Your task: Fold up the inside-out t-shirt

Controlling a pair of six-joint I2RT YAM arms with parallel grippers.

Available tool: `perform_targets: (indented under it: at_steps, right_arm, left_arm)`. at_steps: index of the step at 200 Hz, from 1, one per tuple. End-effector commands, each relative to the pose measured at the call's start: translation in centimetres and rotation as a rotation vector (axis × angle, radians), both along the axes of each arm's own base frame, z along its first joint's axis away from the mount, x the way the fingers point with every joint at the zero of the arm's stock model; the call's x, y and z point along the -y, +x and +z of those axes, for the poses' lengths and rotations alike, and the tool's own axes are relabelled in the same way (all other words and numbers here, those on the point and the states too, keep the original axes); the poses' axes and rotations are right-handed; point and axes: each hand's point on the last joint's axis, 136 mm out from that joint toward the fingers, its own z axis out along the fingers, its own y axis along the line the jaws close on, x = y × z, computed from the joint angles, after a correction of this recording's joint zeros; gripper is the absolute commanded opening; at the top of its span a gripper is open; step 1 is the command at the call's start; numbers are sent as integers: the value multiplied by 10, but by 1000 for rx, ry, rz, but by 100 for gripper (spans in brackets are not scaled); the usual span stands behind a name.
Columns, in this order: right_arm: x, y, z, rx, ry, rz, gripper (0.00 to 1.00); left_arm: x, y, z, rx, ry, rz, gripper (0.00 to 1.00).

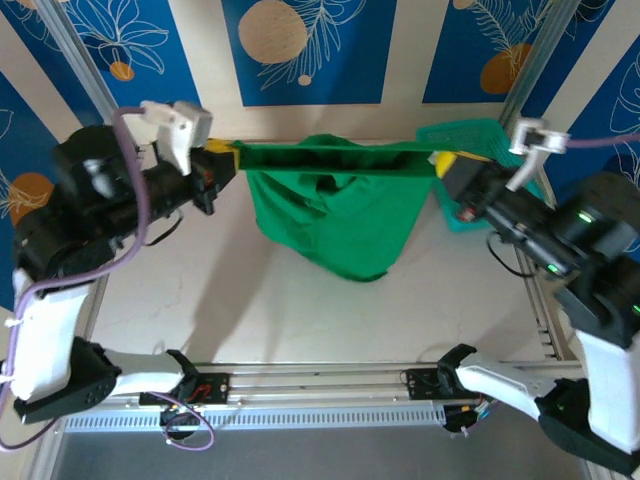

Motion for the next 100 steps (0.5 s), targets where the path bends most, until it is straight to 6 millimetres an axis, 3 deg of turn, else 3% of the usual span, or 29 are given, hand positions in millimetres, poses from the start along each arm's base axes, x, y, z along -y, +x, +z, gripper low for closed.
perform_targets:
  at_steps: [1,20,30,47,63,78,100]
  right_arm:
    - [13,-16,12,22,29,-9,0]
    - [16,4,14,39,-17,-94,0]
    - [9,24,11,34,-54,-122,0]
    - [-10,66,1,14,-123,-144,0]
    - [-21,120,-15,-38,-169,-179,0]
    - [-24,170,-27,-67,-192,-224,0]
    - [-25,220,-29,-134,-94,-150,0]
  left_arm:
    - [-11,-28,31,86,-119,-66,0]
    - [-10,-22,37,135,-112,-48,0]
    - [-8,-7,34,147,-80,-1,0]
    - [-11,34,24,166,-7,165,0]
    - [-16,74,18,192,44,322,0]
    - [-20,111,9,129,-16,322,0]
    - [-35,159,-4,3,-82,369,0]
